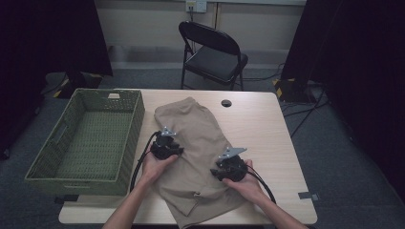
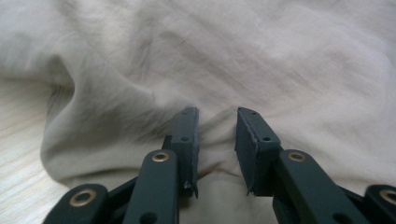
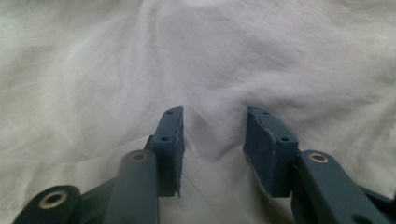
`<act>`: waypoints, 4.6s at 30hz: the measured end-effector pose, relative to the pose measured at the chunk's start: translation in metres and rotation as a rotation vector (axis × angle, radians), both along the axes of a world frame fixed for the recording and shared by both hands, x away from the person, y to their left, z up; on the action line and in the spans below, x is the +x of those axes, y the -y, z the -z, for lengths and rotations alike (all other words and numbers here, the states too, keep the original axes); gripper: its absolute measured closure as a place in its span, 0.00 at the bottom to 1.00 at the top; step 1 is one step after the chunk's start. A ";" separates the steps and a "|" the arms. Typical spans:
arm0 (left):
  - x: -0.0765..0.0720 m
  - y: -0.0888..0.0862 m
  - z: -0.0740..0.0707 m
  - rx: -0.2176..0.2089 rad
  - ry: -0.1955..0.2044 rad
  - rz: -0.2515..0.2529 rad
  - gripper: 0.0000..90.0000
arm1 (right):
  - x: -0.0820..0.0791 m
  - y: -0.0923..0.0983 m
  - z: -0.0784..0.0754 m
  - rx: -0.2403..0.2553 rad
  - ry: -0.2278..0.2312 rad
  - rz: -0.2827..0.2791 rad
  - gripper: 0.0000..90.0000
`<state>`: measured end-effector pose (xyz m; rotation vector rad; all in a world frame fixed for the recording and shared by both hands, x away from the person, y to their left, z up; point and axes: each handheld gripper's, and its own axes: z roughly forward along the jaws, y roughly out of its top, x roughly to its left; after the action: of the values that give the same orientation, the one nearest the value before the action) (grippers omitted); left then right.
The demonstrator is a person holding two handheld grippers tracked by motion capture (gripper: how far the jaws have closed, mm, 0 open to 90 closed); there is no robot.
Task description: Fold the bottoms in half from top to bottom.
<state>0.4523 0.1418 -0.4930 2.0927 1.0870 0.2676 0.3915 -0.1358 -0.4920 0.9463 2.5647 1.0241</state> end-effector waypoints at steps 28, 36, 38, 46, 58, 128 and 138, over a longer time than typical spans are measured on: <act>-0.052 -0.015 -0.001 0.024 -0.003 0.105 0.76 | -0.007 -0.007 -0.001 -0.015 0.005 -0.041 0.81; -0.052 -0.016 -0.001 0.029 0.004 0.100 0.75 | -0.013 0.006 -0.013 0.028 -0.001 -0.033 0.92; -0.051 -0.017 -0.001 0.027 0.002 0.099 0.75 | -0.018 0.012 -0.020 0.053 0.007 -0.029 0.93; -0.048 -0.017 -0.001 0.040 0.005 0.073 0.69 | -0.045 0.055 -0.042 0.129 0.060 -0.020 0.94; -0.040 -0.022 -0.001 0.035 0.003 0.039 0.68 | -0.089 0.096 -0.033 0.011 0.029 -0.021 0.97; -0.048 -0.024 -0.003 0.069 0.003 0.101 0.69 | -0.068 -0.099 -0.020 0.128 -0.055 -0.396 0.75; -0.046 -0.025 -0.003 0.055 -0.013 0.098 0.68 | -0.078 -0.110 0.001 0.057 -0.061 -0.474 0.60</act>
<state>0.4062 0.1672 -0.4897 2.1920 0.9918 0.2390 0.3136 -0.0262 -0.4929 0.3845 2.8985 1.1994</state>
